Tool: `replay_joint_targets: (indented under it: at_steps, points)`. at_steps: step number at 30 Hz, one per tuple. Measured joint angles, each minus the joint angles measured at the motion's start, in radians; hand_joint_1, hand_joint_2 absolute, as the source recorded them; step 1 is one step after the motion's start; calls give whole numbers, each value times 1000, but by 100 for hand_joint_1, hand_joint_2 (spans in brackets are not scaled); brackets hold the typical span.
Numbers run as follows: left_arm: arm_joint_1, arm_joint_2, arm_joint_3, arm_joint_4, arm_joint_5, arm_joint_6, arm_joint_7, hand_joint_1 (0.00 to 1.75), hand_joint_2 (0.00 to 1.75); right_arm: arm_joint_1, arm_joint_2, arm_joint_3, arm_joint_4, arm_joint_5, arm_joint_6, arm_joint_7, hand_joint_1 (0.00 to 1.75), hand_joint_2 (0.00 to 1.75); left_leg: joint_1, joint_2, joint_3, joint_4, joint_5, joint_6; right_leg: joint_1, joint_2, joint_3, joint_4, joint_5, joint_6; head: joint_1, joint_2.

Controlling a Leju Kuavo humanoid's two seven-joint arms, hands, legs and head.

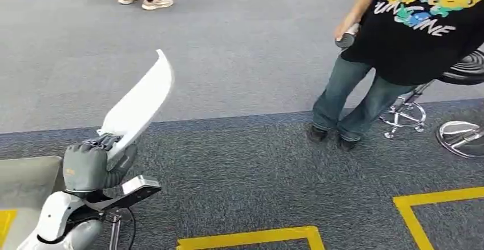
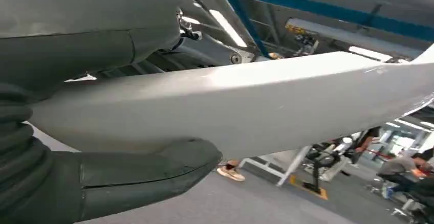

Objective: Take the parts from the cabinet and place them on the table.

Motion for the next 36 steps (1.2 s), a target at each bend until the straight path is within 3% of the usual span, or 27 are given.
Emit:
replay_joint_targets:
  at_steps: [1, 2, 3, 4, 5, 8, 9, 10, 11, 13, 14, 15, 17, 18, 19, 20, 23, 24, 26, 27, 29, 30, 32, 33, 34, 35, 36]
  points:
    - [-3, -1, -2, 4, 0, 0, 0, 175, 175, -1, 0, 0, 0, -1, -1, 2, 0, 0, 0, -13, 1, 0, 0, 0, 0, 0, 11, -45, 41, -1, 1, 0]
    - [-9, -2, -6, 9, 0, 0, 3, 175, 175, -1, -1, 0, 0, -4, -3, 4, 0, 0, 1, -31, 2, 2, 0, -1, -2, 6, 46, -135, 100, -3, 0, 0]
    - [-14, -3, -9, 12, 0, 0, 5, 175, 175, -2, -2, 0, 0, -8, -3, 5, 0, 0, 3, -46, 4, 4, -2, -4, -4, 28, 89, -234, 152, -5, 1, 0]
    - [-18, -5, -15, 14, 0, 0, 6, 175, 175, -2, -2, 0, 0, -13, -3, 5, 0, 0, 4, -56, 0, 6, -4, -9, -11, 92, 113, -291, 158, -6, 0, 0]
    - [-25, -5, -21, 17, 0, 1, 8, 175, 175, -2, -2, 0, 0, -19, -3, 5, 0, 0, -2, -70, -8, 18, -6, -16, -18, 114, 125, -319, 151, -6, -2, 0]
    - [-26, -5, -30, 24, 1, 2, 12, 175, 175, -2, -2, 0, 0, -22, -4, 7, 0, 0, 10, -106, -18, 6, 8, -38, -7, 80, 129, -310, 153, -16, 0, 0]
    - [-27, -3, -31, 26, 3, 2, 13, 175, 175, -2, -2, 0, 0, -23, -5, 7, 0, 0, 9, -106, -20, 12, 3, -41, -17, 62, 134, -320, 158, -24, -2, 0]
    - [-29, -4, -34, 27, 5, 3, 13, 175, 175, -2, -2, 0, 0, -23, -5, 6, 0, 0, 1, -41, -29, 36, -14, -44, -14, 48, 139, -323, 158, -30, -3, 0]
    - [-34, -3, -36, 29, 5, 3, 14, 175, 175, -2, -2, 0, 0, -23, -5, 5, 0, 0, 1, -3, -55, 92, -47, -48, -11, 33, 142, -323, 156, -37, -10, 0]
    - [-35, -5, -40, 31, 5, 3, 14, 175, 175, 1, -2, 0, 0, -23, -5, 5, 0, 0, 4, 26, -135, 261, -123, -53, -5, -2, 144, -323, 151, -43, -10, 0]
    - [-35, -5, -42, 34, 5, 3, 14, 175, 175, 2, -3, 0, 0, -23, -5, 5, 0, 0, 5, 28, -163, 319, -139, -54, -4, -17, 144, -323, 149, -44, -10, 0]
    - [-34, -5, -44, 38, 5, 5, 15, 175, 175, 2, -3, 0, 0, -23, -5, 5, 0, 0, 6, 29, -167, 326, -130, -55, -2, -32, 146, -323, 147, -44, -10, 0]
    - [-34, -5, -45, 41, 14, 11, 15, 175, 175, 0, -3, 0, 0, -26, -5, 1, 0, 0, 6, 35, -109, 218, -59, -50, 0, -58, 153, -323, 142, -42, -10, 0]
    - [-34, -5, -46, 41, 25, 16, 14, 175, 175, -1, -3, 0, 0, -31, -6, -1, 0, 0, 3, 54, -58, 125, -16, -44, 1, -69, 160, -323, 137, -41, -9, 0]
    - [-35, -5, -46, 41, 36, 20, 11, 175, 175, -2, -3, 0, 0, -35, -6, -2, 0, 0, -4, 108, -12, 36, 6, -35, 3, -79, 167, -323, 132, -38, -10, 0]
    - [-38, -6, -46, 42, 42, 22, 10, 175, 175, -3, -3, 0, 0, -38, -6, -4, 0, 0, -19, 136, 0, 15, -11, -30, 11, -90, 167, -320, 126, -31, -11, 0]
    - [-38, -11, -46, 42, 69, 21, -2, 175, 175, -1, -6, 2, 0, -34, 11, -8, 0, 0, -23, 99, -9, 16, -13, -17, 9, -126, 174, -326, 122, -20, -8, 0]
    - [-38, -11, -46, 42, 87, 20, -9, 175, 175, -3, -10, 4, 0, -35, 18, -10, 0, 0, -18, 84, -5, 4, -7, -9, 10, -138, 180, -327, 116, -10, -10, 0]
    - [-42, -17, -47, 42, 132, 15, -28, 175, 175, -2, -18, 10, 0, -38, 24, -16, 0, 0, -9, 64, 1, -3, -2, 2, 3, -35, 148, -265, 73, -3, -5, 0]
    - [-44, -22, -47, 42, 160, 11, -40, 175, 175, -1, -20, 14, 0, -41, 24, -16, 0, 0, -8, 51, 1, -3, -3, 5, 2, -10, 104, -177, 33, 0, 3, 0]
    - [-42, -27, -49, 42, 196, 3, -64, 175, 175, 4, -26, 20, 0, -43, 24, -16, 0, 0, -8, 24, 1, -2, -3, 6, 2, 0, 17, -18, -21, 4, 4, 0]
    - [-38, -29, -49, 42, 211, 3, -73, 175, 175, 7, -28, 22, 0, -47, 23, -16, 0, 0, -8, 9, 2, -2, -4, 6, 2, 0, -9, 12, -14, 5, 5, 0]
    - [-38, -31, -49, 42, 240, 4, -93, 175, 175, 8, -31, 26, 0, -55, 23, -16, 0, 0, -5, -22, 5, 0, -4, 5, -2, 3, 17, -80, 70, 6, 4, 0]
    - [-38, -32, -49, 41, 261, 6, -109, 175, 175, 8, -34, 27, 0, -56, 23, -16, 0, 0, -3, -37, 7, 2, -7, 1, -5, 16, 58, -178, 126, 7, 4, 0]
    - [-36, -35, -48, 40, 306, 18, -147, 175, 175, 8, -34, 31, 0, -58, 23, -16, 0, 0, -1, -49, 7, 6, -11, -5, -11, 51, 95, -265, 167, 9, 5, 0]
    - [-35, -40, -46, 39, 362, 40, -200, 175, 175, 8, -34, 37, 0, -62, 20, -16, 0, 0, -6, -61, 1, 14, -14, -12, -17, 108, 108, -296, 151, 9, 6, 0]
    - [-34, -48, -45, 37, 407, 50, -236, 175, 175, 6, -34, 41, 0, -66, 18, -16, 0, 0, -2, -72, -7, 19, -13, -15, -17, 97, 126, -305, 146, 1, 3, 0]
